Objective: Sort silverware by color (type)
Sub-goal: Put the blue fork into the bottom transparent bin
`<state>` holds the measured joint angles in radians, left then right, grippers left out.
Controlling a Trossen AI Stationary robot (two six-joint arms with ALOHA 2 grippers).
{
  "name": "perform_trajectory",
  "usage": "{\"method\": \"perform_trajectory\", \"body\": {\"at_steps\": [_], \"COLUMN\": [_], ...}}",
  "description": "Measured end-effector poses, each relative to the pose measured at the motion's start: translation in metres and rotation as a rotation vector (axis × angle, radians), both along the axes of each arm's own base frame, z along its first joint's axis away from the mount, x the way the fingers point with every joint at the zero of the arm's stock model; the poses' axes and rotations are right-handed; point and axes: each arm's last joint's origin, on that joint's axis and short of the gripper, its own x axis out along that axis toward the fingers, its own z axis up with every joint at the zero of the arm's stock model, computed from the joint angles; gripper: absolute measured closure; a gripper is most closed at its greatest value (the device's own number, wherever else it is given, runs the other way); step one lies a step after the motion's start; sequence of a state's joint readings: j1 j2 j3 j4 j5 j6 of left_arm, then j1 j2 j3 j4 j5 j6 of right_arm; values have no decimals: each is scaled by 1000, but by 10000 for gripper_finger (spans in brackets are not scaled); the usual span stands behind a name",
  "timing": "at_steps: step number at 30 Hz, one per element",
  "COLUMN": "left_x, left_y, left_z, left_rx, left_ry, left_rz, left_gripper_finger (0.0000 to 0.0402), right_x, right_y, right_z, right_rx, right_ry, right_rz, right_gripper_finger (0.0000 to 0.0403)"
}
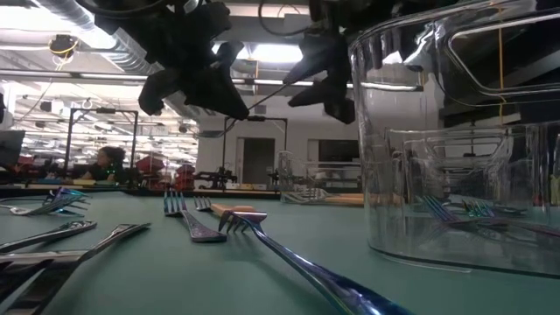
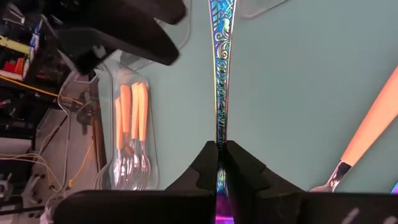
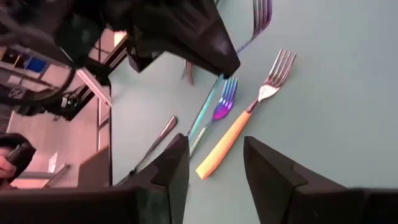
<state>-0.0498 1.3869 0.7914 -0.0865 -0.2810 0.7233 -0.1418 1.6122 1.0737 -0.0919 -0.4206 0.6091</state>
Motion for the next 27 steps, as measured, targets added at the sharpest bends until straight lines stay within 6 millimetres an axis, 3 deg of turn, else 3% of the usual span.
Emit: {"method": "perform_trajectory", "body": {"at_steps": [11, 22, 27], "left_x": [1, 2, 3], "left_y": [0, 2, 2], "left_z": [1, 4, 5], "left_rx": [59, 196, 197], "left_ry": [6, 13, -2], "left_rz": [-37, -77, -77], "left_gripper_finger": [392, 392, 392], "right_x": [5, 14, 16], "right_y": [7, 20, 19], "right_z": [1, -15, -15], "right_rx": [83, 189, 175], "right_ry": [-26, 30, 6], "right_rz": [13, 77, 67], "right_gripper_finger": [263, 262, 281]}}
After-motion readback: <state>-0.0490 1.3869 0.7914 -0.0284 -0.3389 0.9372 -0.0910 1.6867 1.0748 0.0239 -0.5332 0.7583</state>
